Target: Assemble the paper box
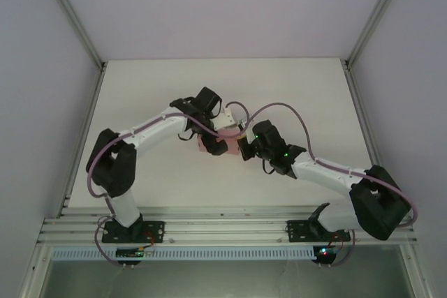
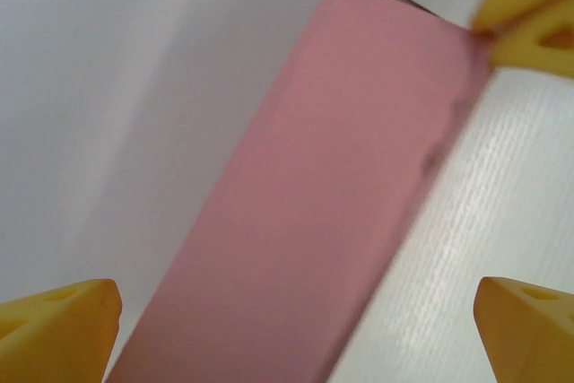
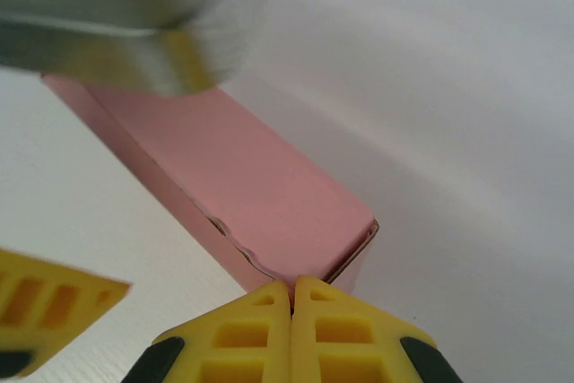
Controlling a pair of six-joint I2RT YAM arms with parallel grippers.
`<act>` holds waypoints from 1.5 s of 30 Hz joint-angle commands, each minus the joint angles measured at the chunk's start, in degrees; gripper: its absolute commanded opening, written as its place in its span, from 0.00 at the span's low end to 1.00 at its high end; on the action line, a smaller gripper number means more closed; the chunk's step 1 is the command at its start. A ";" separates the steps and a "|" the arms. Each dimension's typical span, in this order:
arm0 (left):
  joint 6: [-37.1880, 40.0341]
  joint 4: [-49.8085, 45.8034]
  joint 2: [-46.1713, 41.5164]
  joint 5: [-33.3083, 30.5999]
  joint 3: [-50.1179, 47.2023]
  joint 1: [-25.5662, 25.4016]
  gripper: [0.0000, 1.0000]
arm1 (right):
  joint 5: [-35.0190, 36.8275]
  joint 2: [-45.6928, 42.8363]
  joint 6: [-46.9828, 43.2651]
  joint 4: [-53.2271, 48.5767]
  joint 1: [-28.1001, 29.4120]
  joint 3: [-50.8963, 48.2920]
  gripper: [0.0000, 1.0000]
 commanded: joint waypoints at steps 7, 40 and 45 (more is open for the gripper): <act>-8.42 3.06 -14.15 -11.79 -8.33 0.24 1.00 | 0.33 1.55 2.34 -12.68 -0.18 4.47 0.00; 2.99 9.91 -11.64 -2.43 -11.22 9.14 1.00 | -8.50 5.65 -5.83 -19.90 -4.98 15.56 0.61; 3.16 9.10 -12.41 -2.08 -11.14 9.71 1.00 | -10.13 8.07 -5.81 -18.40 -5.15 16.28 0.48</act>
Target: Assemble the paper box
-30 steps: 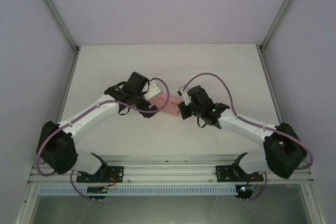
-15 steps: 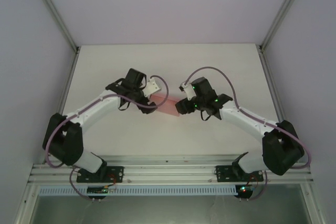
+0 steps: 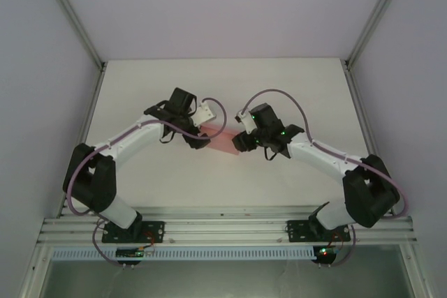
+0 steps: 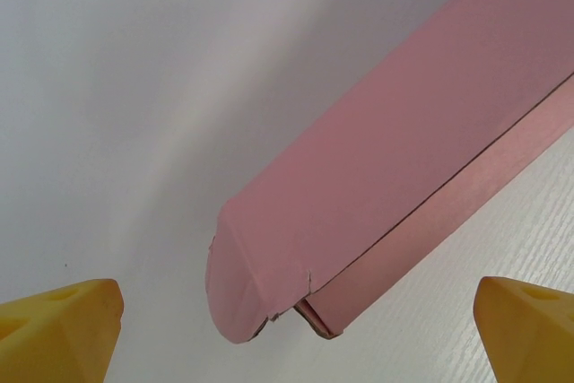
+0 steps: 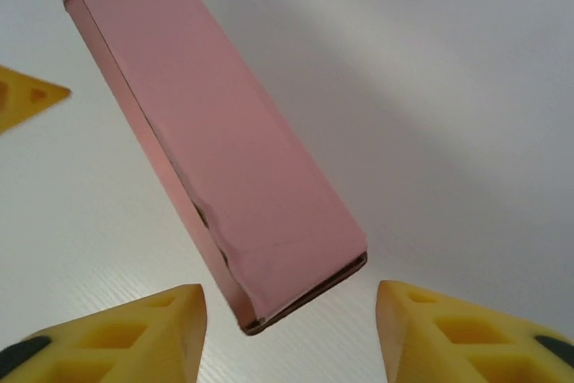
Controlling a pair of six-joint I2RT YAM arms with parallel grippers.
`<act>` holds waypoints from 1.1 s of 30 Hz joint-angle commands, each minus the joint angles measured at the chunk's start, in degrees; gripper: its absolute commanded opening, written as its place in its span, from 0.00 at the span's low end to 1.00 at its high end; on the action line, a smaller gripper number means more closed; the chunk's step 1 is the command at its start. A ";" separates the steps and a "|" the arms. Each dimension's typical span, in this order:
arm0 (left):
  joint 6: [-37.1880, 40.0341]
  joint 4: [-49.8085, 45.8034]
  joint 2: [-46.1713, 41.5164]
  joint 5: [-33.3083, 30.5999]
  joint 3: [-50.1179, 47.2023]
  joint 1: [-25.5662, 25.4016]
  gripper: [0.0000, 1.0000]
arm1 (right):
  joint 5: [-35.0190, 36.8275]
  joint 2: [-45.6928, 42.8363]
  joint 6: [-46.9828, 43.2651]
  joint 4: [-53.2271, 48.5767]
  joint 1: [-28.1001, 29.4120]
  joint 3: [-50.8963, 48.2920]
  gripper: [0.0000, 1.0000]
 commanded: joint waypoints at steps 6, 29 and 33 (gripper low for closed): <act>0.26 -2.11 -3.61 1.07 -0.38 1.20 1.00 | -0.10 2.76 1.39 3.53 -0.04 2.42 0.32; -17.49 -1.90 -16.71 -1.52 -9.08 2.07 0.81 | 8.51 6.20 11.92 -7.97 2.05 9.85 0.07; -17.08 -2.48 -16.05 0.76 -9.21 1.91 0.78 | 8.07 9.10 13.74 -13.24 2.11 14.38 0.06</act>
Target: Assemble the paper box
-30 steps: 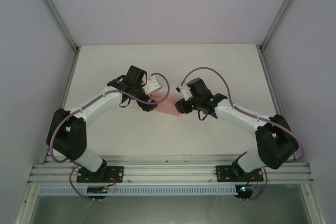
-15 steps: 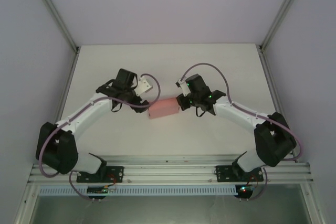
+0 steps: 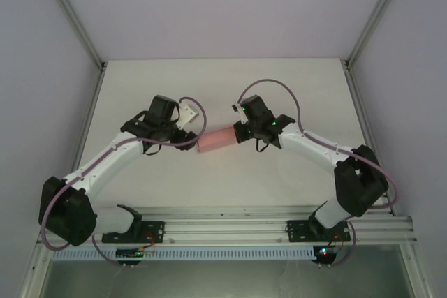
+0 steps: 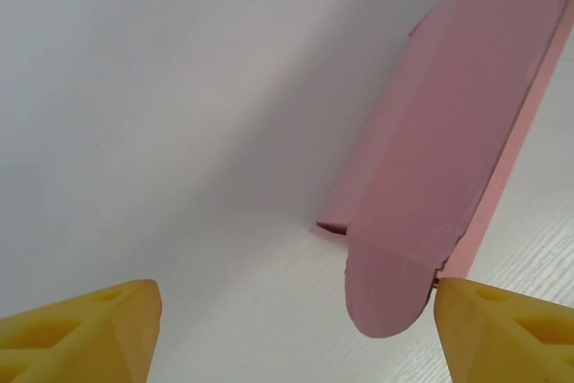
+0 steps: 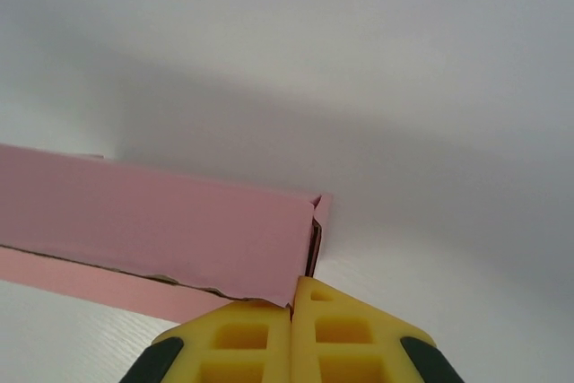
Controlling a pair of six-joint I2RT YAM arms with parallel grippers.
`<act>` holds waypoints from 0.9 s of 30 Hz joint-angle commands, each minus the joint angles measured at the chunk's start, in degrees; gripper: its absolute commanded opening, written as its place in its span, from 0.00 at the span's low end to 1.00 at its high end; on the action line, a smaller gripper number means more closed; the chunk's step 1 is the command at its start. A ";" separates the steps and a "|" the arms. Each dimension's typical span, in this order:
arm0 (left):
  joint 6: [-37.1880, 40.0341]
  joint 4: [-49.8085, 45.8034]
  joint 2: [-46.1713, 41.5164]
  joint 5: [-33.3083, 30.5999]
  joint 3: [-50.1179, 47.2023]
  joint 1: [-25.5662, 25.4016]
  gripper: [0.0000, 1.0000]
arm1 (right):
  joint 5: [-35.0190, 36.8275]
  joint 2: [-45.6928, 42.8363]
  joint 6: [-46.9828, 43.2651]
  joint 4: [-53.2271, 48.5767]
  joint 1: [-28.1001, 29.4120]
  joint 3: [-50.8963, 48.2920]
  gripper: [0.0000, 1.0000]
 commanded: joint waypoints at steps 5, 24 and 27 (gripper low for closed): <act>-3.97 -2.34 -0.07 0.63 0.58 -0.63 0.69 | 1.58 5.22 5.67 -13.32 0.50 8.03 0.04; -5.30 0.06 5.95 -0.15 3.80 -1.13 0.42 | 1.05 7.21 7.64 -16.51 1.34 10.58 0.02; -5.76 -0.20 6.54 -0.31 4.34 -1.13 0.29 | 1.19 7.29 7.81 -16.33 1.30 10.62 0.02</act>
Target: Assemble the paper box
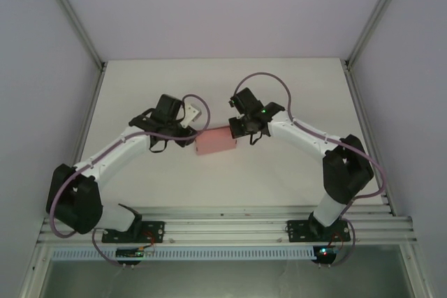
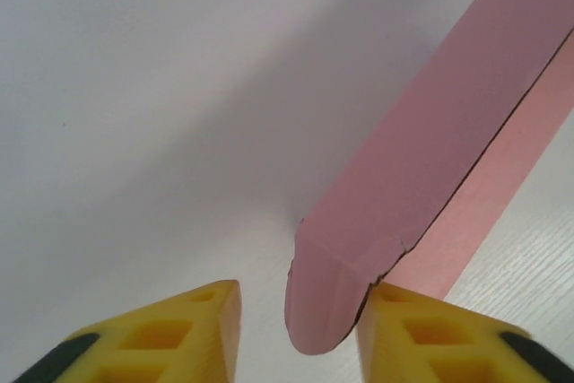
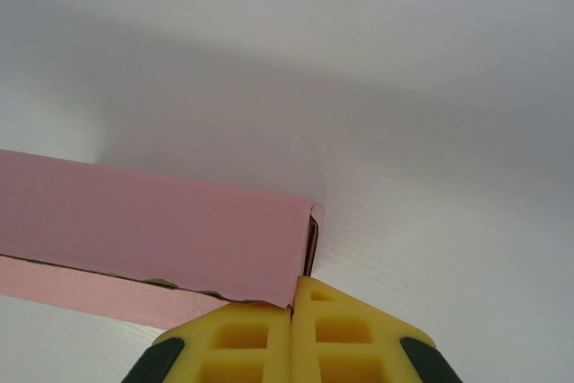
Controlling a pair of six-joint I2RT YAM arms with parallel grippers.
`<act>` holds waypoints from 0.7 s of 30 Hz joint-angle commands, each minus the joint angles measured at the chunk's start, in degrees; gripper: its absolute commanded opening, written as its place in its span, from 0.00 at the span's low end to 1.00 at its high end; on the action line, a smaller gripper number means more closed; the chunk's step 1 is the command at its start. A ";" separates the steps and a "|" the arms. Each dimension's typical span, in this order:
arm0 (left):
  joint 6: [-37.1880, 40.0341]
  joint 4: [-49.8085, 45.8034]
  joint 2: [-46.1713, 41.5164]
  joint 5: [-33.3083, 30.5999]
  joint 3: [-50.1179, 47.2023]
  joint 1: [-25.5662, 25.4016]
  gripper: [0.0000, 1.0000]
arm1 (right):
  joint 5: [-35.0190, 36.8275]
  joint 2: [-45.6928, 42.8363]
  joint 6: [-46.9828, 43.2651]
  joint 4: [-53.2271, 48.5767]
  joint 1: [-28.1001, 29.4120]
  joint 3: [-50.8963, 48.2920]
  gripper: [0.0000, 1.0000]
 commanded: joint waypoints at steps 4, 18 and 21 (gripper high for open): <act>-1.44 -0.25 0.32 1.76 1.83 -0.31 0.22 | 0.22 1.44 1.56 -3.89 0.57 0.89 0.02; -21.60 -1.39 0.82 7.21 5.06 -0.67 0.00 | 6.04 1.44 2.19 -4.52 2.36 0.39 0.02; -31.27 -3.22 -0.46 6.76 5.44 -0.38 0.00 | 9.97 1.49 4.02 -6.05 3.63 0.01 0.02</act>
